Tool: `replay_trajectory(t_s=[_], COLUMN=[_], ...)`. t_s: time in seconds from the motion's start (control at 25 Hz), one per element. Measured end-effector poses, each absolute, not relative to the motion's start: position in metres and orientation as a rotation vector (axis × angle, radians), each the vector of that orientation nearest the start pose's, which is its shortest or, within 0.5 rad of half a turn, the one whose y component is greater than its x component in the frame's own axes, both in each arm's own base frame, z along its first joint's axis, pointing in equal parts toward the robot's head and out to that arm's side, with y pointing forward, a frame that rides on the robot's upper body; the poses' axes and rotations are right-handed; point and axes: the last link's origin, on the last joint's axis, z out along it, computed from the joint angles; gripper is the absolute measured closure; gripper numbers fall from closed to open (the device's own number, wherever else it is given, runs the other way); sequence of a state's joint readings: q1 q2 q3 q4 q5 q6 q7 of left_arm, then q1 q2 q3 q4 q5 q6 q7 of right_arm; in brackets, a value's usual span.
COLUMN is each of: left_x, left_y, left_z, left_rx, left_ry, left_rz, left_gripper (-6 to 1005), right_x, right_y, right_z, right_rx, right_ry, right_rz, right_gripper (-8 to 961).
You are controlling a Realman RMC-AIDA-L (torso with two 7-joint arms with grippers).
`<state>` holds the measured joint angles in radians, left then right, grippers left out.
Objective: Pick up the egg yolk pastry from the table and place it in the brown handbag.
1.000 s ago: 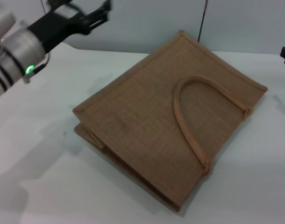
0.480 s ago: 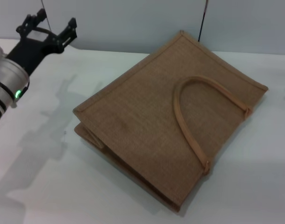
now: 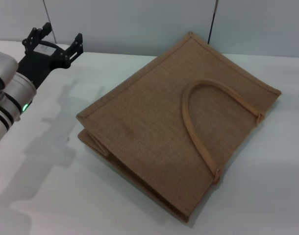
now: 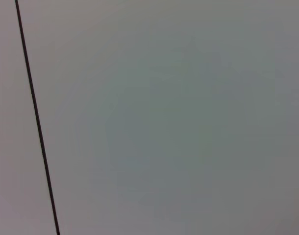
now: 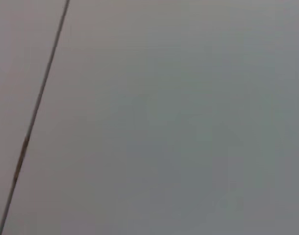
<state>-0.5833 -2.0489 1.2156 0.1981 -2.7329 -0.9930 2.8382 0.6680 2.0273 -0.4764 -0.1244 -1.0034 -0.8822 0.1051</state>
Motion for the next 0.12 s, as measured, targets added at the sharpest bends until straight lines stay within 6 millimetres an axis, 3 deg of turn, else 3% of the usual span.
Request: replay_trajectory(t_s=[0.12], left_x=[-0.2948], left_y=[0.3995], left_z=[0.0134], left_rx=[-1.766], left_ry=[-0.387], left_rz=[-0.64], left_gripper=[143], right_x=[0.3197], right_y=[0.4183], right_z=[0.0334], right_rx=[-1.693], right_ry=[0.347], right_rz=[0.355], right_gripper=[101])
